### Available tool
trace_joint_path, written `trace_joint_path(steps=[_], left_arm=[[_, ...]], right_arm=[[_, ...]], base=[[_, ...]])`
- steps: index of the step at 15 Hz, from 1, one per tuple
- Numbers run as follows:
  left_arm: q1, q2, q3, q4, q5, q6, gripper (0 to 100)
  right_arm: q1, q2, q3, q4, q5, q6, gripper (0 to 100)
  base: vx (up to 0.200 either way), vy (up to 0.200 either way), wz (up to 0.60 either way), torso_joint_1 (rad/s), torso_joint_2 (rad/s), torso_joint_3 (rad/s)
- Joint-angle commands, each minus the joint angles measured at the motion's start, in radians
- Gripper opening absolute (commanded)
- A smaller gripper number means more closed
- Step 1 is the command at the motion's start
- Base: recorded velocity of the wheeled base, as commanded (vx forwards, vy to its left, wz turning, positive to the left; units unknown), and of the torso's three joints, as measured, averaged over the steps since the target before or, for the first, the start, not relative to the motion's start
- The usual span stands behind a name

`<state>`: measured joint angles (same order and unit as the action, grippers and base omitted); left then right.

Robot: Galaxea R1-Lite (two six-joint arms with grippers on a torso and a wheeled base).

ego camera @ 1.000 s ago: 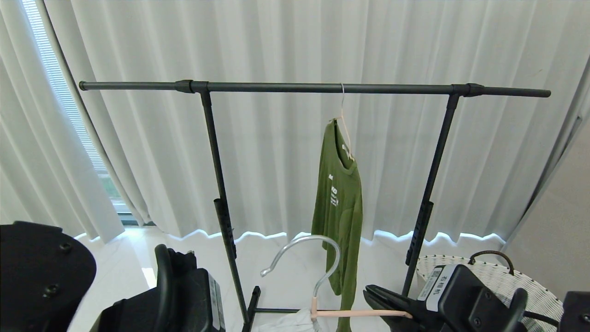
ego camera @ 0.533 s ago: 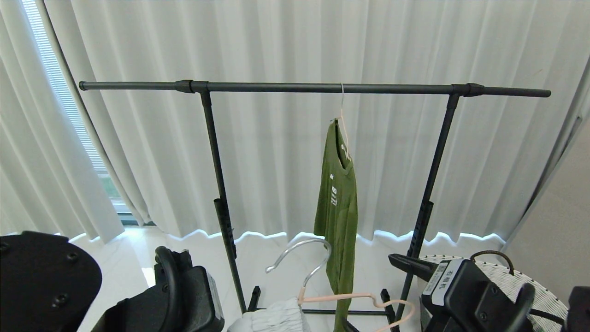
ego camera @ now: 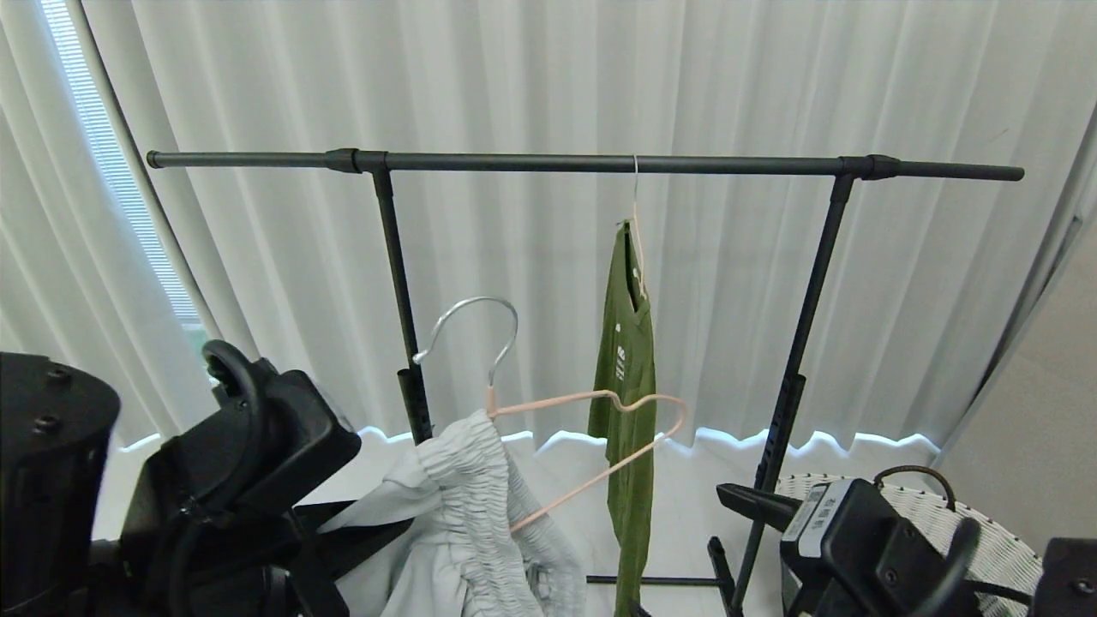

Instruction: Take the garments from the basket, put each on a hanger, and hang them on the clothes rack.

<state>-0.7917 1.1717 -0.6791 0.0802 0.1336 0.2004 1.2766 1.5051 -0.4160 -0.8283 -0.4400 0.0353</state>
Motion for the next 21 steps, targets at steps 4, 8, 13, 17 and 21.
trace_joint_path(steps=[4,8,13,17,21], left_arm=[[0.008,-0.109,-0.008,-0.005,-0.020,0.004,0],[0.005,-0.138,-0.033,-0.005,-0.058,0.008,0],[-0.009,-0.139,-0.046,-0.005,-0.065,0.008,0],[-0.008,-0.138,-0.040,-0.005,-0.062,0.010,0],[0.005,-0.167,0.018,-0.005,-0.058,0.008,0]], right_arm=[[-0.034,0.159,-0.066,0.014,0.001,0.178,100],[-0.063,0.307,-0.187,0.018,0.003,0.255,100],[-0.088,0.354,-0.198,0.018,0.003,0.268,100],[-0.149,0.349,-0.193,0.018,-0.002,0.264,0],[-0.289,0.316,-0.155,0.017,-0.006,0.225,0]], base=[[0.000,0.000,0.00,0.000,0.00,0.000],[0.000,0.000,0.00,0.000,0.00,0.000],[0.000,0.000,0.00,0.000,0.00,0.000],[0.000,0.000,0.00,0.000,0.00,0.000],[0.000,0.000,0.00,0.000,0.00,0.000]])
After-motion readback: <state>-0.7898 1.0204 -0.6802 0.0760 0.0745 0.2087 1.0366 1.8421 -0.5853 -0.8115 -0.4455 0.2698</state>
